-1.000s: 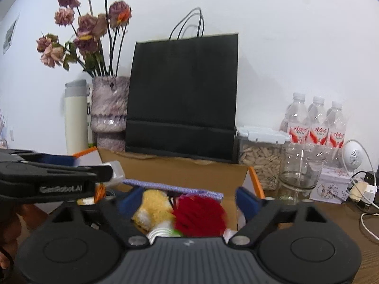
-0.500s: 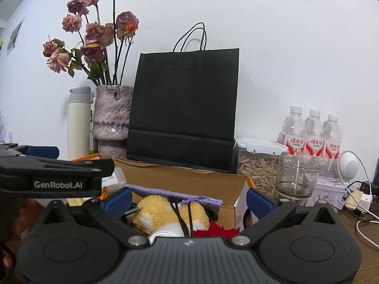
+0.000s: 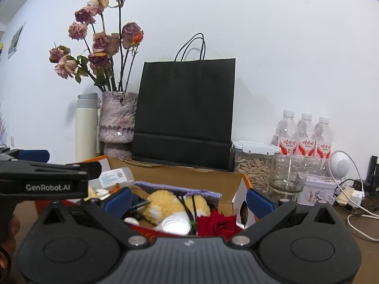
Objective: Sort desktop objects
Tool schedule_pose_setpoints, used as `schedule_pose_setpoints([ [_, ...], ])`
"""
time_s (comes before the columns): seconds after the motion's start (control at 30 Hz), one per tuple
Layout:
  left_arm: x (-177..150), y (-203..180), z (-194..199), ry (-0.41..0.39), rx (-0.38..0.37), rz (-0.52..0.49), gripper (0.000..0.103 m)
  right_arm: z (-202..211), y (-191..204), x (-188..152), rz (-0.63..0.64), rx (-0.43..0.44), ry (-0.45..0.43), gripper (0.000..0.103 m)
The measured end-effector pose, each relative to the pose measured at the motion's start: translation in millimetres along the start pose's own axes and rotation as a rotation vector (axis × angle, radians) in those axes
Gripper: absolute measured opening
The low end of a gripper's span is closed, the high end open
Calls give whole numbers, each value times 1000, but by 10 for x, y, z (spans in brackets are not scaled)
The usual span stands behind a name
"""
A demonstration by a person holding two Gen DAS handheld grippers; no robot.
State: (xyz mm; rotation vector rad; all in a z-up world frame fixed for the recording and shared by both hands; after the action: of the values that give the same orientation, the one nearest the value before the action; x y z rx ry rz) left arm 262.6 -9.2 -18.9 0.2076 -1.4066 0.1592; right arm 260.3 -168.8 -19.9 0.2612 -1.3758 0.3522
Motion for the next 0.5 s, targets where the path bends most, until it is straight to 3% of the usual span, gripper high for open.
schedule_pose_setpoints([
  [0.5,-185,189,791,30,-14,-35,103,739,307,-125,-37,21,25,103],
])
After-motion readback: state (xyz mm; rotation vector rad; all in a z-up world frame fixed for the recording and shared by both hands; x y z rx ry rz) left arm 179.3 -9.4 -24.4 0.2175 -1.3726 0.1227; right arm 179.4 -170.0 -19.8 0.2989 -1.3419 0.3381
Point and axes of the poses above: each gripper's, at about its wrist camera, not at the fingertips, and z roughly against the way its jaws point, y to its left, x to its top, the point moved 3 cm from there along -z, roughly the way its jaws point, and after that the axes turned 11 degrees about x, right-handed, at the moved point
